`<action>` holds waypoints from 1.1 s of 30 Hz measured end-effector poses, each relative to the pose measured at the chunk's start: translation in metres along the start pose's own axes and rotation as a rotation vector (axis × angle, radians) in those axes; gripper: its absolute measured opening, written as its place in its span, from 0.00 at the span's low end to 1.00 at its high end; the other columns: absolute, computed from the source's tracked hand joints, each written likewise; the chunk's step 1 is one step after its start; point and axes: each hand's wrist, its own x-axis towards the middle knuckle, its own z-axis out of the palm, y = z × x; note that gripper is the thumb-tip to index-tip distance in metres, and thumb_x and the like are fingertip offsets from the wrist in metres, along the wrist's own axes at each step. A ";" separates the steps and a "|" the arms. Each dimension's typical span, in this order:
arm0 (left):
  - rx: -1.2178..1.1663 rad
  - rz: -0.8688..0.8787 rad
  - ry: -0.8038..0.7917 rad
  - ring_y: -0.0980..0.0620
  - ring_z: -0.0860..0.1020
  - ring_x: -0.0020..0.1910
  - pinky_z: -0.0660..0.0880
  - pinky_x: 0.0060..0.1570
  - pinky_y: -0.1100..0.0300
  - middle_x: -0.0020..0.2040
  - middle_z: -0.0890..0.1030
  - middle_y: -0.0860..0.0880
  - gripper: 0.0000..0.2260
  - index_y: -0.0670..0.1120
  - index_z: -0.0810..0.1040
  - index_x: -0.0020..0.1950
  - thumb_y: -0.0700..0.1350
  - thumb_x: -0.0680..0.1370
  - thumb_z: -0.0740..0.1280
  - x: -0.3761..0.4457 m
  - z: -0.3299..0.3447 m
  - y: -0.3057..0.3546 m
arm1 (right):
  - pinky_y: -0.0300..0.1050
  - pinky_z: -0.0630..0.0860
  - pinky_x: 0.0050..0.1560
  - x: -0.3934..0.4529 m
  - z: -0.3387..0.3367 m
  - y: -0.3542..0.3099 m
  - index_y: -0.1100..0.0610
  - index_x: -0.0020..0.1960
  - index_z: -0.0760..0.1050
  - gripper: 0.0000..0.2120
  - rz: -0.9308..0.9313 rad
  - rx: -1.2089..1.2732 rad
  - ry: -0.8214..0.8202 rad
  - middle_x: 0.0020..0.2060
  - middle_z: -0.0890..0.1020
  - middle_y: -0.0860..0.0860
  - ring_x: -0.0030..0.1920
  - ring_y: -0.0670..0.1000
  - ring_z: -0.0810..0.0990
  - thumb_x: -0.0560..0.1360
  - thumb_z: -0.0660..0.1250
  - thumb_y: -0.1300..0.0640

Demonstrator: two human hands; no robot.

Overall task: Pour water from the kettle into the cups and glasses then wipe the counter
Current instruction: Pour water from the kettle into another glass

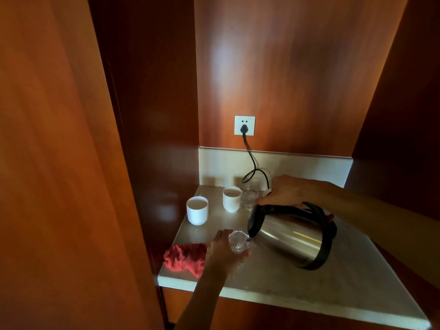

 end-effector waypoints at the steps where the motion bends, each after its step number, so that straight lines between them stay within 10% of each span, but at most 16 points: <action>1: 0.001 0.000 -0.005 0.60 0.73 0.47 0.69 0.46 0.68 0.55 0.77 0.55 0.29 0.51 0.74 0.63 0.60 0.66 0.75 0.000 0.000 0.000 | 0.45 0.79 0.43 0.001 0.000 0.000 0.54 0.41 0.79 0.26 -0.002 0.003 -0.006 0.37 0.82 0.50 0.38 0.50 0.81 0.70 0.67 0.30; 26: 0.042 -0.008 -0.026 0.53 0.78 0.54 0.77 0.52 0.58 0.57 0.76 0.53 0.33 0.51 0.72 0.64 0.66 0.65 0.72 0.002 0.002 -0.002 | 0.54 0.84 0.48 0.006 -0.007 -0.016 0.52 0.45 0.81 0.31 -0.094 -0.085 -0.100 0.40 0.85 0.54 0.42 0.57 0.85 0.65 0.60 0.25; 33: 0.057 -0.006 -0.035 0.52 0.77 0.54 0.77 0.53 0.56 0.57 0.75 0.53 0.34 0.51 0.71 0.65 0.67 0.65 0.72 0.003 0.003 -0.004 | 0.41 0.74 0.33 0.007 -0.011 -0.024 0.56 0.32 0.73 0.27 -0.036 -0.121 -0.086 0.24 0.76 0.51 0.27 0.53 0.77 0.74 0.66 0.34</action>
